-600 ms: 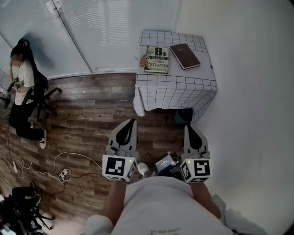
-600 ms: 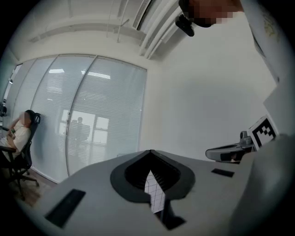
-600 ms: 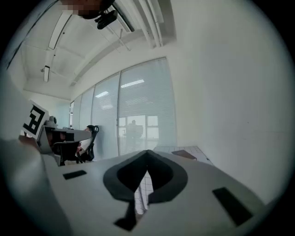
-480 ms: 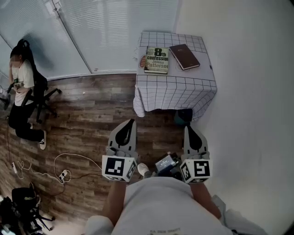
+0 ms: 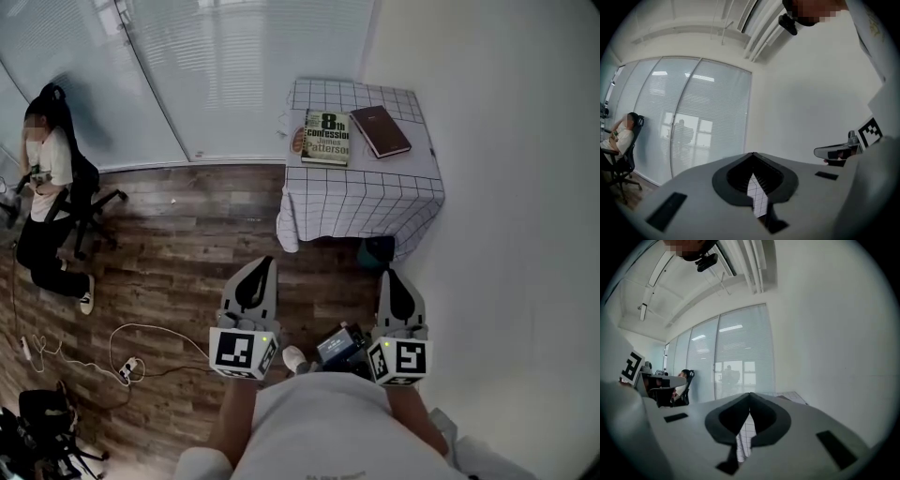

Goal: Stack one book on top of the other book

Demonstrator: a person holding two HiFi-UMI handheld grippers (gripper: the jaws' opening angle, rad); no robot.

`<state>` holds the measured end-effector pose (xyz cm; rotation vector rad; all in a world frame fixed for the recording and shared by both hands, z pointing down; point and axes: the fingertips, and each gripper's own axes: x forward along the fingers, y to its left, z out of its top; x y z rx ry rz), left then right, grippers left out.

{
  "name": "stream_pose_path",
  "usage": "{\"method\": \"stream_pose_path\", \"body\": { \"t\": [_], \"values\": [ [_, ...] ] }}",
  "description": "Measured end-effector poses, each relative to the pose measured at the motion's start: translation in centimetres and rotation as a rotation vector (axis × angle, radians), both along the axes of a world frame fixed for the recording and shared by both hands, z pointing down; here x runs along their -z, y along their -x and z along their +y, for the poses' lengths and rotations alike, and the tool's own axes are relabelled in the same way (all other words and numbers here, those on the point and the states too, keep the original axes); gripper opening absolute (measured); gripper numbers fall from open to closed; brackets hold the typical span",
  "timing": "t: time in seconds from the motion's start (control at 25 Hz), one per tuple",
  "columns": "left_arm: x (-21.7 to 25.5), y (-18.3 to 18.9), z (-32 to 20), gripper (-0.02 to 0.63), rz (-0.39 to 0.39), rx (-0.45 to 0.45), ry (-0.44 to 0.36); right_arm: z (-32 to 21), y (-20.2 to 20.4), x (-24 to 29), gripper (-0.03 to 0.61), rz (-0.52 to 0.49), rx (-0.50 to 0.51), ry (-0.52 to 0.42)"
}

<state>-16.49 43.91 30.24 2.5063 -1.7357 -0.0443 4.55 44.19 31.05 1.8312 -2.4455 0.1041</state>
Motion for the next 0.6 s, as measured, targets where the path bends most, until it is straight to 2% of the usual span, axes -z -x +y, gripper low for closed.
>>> {"method": "stream_pose_path", "body": {
  "t": [0.32,0.6],
  "values": [
    [-0.9,0.8,-1.3,0.008,-0.001,0.002,0.024,-0.5,-0.3,-0.9,0.008,0.005,-0.026,0.029],
    [-2.1,0.3,-4.4,0.009,-0.011,0.006,0.055,-3.9,-0.7,-1.9,0.007,-0.013,-0.023,0.047]
  ]
}}
